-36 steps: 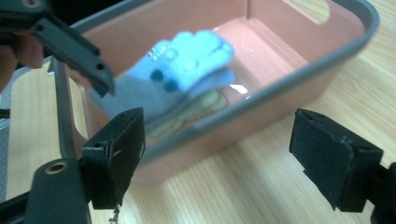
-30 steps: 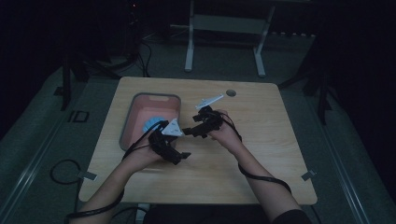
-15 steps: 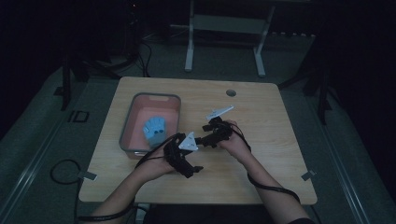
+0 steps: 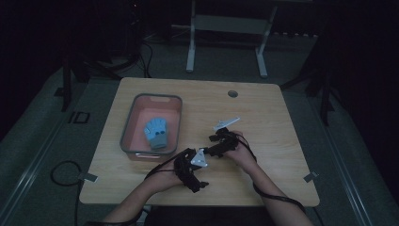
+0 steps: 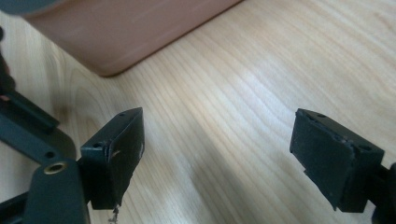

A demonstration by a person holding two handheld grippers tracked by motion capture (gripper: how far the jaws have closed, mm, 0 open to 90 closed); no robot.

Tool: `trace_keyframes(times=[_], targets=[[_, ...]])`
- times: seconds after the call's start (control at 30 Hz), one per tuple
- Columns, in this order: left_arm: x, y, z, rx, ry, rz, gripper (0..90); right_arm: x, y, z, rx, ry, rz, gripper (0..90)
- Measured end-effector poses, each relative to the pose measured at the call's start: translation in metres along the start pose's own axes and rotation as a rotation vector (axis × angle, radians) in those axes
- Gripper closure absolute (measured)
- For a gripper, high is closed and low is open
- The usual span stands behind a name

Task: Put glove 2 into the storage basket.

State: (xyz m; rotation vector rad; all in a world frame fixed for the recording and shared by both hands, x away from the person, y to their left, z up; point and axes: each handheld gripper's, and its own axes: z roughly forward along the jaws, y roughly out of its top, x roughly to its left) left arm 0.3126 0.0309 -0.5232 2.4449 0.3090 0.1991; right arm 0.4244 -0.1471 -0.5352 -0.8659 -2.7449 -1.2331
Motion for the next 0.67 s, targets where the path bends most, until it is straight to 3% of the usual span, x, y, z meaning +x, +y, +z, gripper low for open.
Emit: trace_keyframes(times=[0.17,0.4,0.67], targets=[[-0.003,-0.007,0.011,0.023,0.027,0.013,6.3,-0.001,-0.011,0.005,-0.013,-0.019,-0.030,17.8],[-0.003,-0.012,0.018,0.031,0.052,-0.006,6.3,0.001,-0.017,0.009,-0.017,-0.082,-0.070,17.8],[-0.003,-0.016,0.020,0.021,0.045,-0.024,6.3,0.001,-0.020,0.011,-0.021,-0.111,-0.090,17.5]])
